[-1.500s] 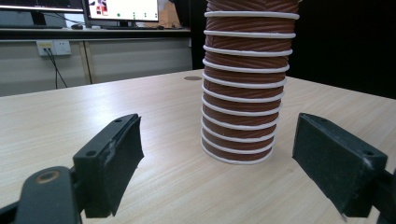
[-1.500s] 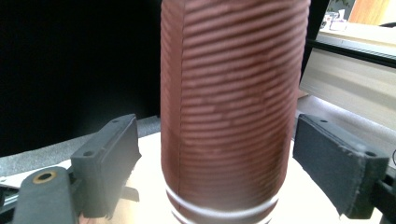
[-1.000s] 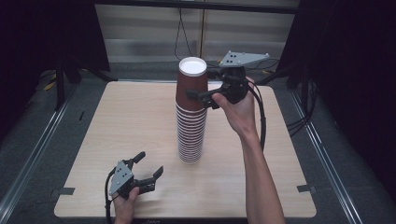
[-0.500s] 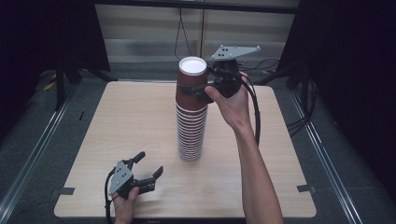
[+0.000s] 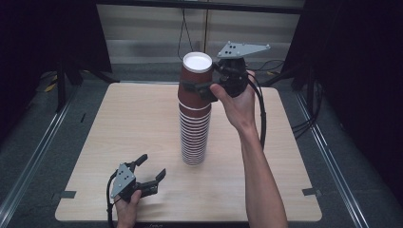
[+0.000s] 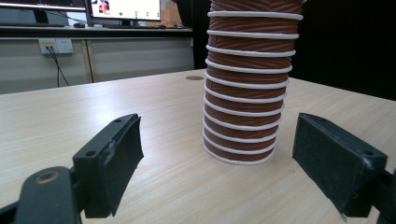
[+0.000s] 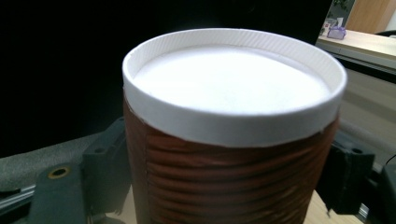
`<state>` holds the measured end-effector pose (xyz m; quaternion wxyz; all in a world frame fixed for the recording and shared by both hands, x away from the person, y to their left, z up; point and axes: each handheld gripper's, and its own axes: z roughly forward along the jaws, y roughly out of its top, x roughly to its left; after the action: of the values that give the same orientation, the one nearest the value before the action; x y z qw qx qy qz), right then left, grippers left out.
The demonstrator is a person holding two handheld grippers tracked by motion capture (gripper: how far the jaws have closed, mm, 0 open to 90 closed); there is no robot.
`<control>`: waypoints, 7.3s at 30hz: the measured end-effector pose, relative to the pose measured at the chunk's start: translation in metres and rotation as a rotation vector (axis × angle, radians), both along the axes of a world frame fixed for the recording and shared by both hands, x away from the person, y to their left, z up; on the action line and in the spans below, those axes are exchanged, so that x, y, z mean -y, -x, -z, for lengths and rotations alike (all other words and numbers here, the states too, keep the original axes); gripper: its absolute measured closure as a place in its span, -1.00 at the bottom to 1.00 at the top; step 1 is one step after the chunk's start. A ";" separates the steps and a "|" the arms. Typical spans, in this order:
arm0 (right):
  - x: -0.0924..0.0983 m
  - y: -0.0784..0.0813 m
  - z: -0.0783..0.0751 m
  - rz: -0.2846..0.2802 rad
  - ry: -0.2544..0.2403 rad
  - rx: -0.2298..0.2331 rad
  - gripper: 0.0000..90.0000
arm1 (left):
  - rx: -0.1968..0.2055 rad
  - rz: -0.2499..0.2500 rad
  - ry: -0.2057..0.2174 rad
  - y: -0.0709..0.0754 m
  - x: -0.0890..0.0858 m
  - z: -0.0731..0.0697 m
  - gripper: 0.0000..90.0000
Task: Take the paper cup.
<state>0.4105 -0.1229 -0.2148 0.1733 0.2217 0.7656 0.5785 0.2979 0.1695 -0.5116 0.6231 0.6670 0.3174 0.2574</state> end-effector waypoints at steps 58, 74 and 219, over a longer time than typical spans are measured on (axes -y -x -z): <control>0.067 0.030 -0.018 0.002 -0.411 0.171 -0.54 | 0.010 0.015 -0.010 0.001 0.001 0.000 -0.66; 0.093 0.050 -0.008 0.038 -0.379 0.171 -0.54 | 0.006 0.022 -0.008 0.001 0.001 0.000 -0.66; 0.010 0.089 0.236 -0.222 -0.260 -0.229 -0.61 | -0.064 0.495 -0.045 -0.006 0.079 -0.034 -0.71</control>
<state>0.3216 -0.1330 -0.4503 -0.0097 0.2210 0.7189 0.6590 0.3040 0.0906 -0.4778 0.6418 0.7459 0.1579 0.0827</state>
